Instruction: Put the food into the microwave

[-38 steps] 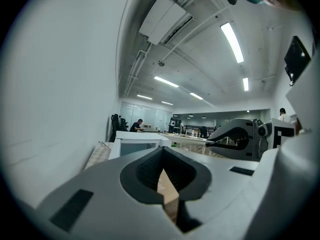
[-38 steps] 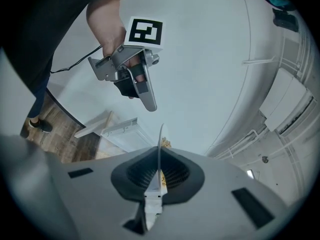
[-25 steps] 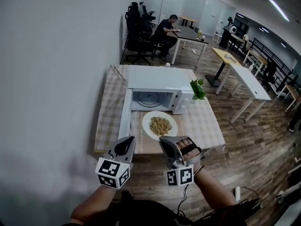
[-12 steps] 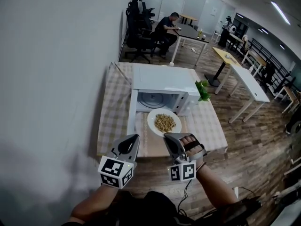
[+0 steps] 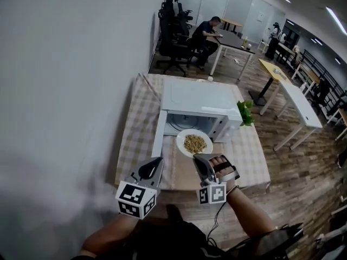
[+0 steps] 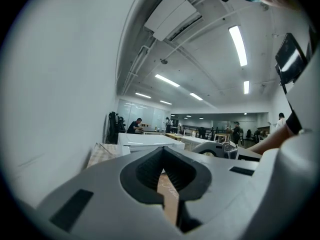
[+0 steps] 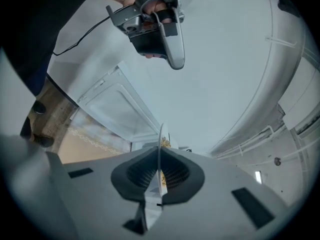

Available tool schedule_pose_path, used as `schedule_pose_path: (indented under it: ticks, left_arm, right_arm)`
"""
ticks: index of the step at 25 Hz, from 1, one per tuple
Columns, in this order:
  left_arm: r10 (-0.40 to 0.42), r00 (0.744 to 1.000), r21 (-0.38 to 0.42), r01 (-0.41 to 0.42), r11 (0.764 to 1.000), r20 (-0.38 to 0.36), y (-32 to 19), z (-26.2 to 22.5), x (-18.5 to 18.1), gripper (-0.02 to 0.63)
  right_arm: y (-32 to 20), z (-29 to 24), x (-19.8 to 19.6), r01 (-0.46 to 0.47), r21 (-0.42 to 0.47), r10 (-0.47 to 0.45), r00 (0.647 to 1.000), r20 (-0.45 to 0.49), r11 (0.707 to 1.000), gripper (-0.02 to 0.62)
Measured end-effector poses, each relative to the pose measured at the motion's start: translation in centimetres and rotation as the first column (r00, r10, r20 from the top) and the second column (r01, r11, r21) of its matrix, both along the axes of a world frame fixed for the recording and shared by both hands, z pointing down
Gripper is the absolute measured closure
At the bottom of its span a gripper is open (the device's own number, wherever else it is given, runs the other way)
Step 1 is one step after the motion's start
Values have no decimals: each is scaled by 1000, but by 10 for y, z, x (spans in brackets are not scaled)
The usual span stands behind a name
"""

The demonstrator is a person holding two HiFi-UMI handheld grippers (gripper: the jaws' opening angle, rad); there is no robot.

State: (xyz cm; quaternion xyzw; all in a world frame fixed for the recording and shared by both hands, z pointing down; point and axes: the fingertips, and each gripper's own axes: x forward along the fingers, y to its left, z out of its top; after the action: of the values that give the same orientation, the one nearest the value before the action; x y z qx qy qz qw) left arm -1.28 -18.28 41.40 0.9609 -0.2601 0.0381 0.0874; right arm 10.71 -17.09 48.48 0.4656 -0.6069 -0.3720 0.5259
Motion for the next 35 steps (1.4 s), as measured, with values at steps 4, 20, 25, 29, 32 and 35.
schedule_pose_path:
  ticks: [4, 20, 25, 29, 32, 35]
  left_arm:
    - [-22, 1000, -27, 22, 999, 6, -15, 2, 13, 597]
    - [-167, 985, -13, 168, 986, 54, -67, 2, 33, 597]
    - [-206, 975, -15, 208, 978, 83, -78, 6, 36, 597]
    - [-235, 967, -14, 238, 971, 96, -84, 4, 35, 597]
    - [-280, 954, -10, 283, 959, 107, -89, 8, 33, 597]
    - [-313, 943, -23, 317, 948, 117, -93, 12, 30, 597]
  right_arm:
    - [-26, 14, 17, 22, -23, -22, 1000, 5, 1000, 575]
    - [-127, 100, 72, 76, -127, -72, 997, 33, 989, 575]
    - [-154, 122, 86, 83, -147, -78, 996, 40, 986, 575]
    - [-172, 141, 91, 82, -169, -73, 995, 61, 982, 575]
    - [-182, 156, 99, 85, -187, -75, 996, 58, 979, 574]
    - [-191, 172, 105, 88, -215, -78, 996, 51, 973, 574]
